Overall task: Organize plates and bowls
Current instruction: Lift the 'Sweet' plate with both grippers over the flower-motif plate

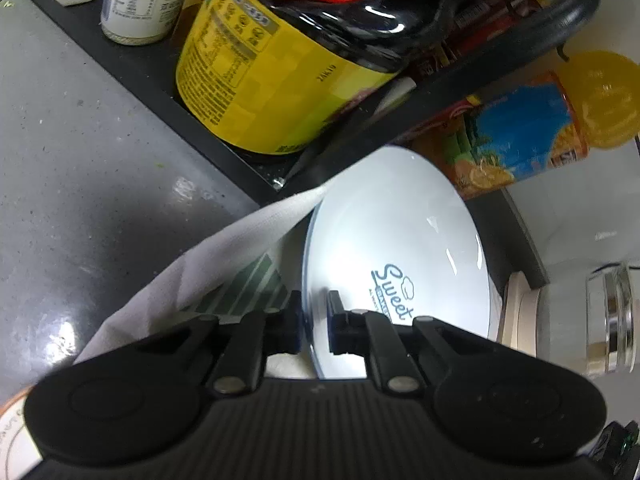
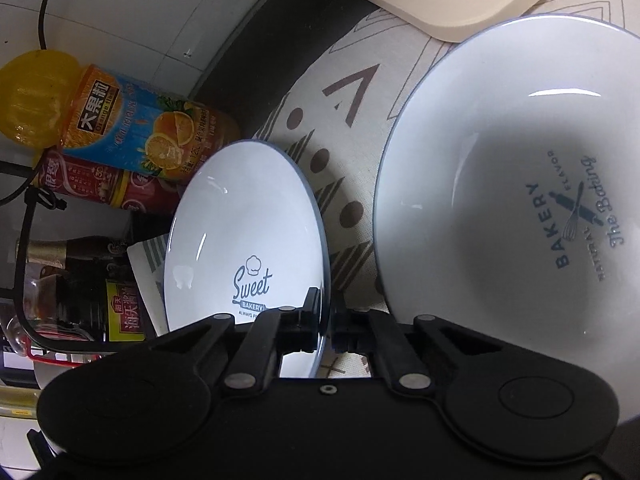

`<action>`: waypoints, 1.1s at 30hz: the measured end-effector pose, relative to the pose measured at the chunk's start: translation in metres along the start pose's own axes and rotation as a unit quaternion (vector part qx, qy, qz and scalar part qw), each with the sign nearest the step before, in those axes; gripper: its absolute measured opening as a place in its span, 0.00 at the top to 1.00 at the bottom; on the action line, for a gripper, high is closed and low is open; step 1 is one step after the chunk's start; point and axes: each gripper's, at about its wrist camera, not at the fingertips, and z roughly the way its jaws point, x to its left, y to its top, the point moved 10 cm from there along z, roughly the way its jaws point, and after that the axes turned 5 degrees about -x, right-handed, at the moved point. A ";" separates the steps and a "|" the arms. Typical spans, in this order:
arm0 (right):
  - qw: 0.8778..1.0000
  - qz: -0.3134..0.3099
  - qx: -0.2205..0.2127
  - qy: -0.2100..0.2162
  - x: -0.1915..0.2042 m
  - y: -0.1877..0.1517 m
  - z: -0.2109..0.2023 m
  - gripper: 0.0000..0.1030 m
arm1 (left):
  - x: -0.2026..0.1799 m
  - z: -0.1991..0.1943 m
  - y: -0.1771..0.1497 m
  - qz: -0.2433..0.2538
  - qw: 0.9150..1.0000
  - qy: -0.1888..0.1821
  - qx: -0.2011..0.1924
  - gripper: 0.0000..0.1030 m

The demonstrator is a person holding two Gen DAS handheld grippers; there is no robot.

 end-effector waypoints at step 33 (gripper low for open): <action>0.992 -0.106 -0.061 0.029 0.019 -0.035 -0.073 0.90 | -0.003 -0.075 -0.022 0.065 0.996 -0.042 -0.043 0.94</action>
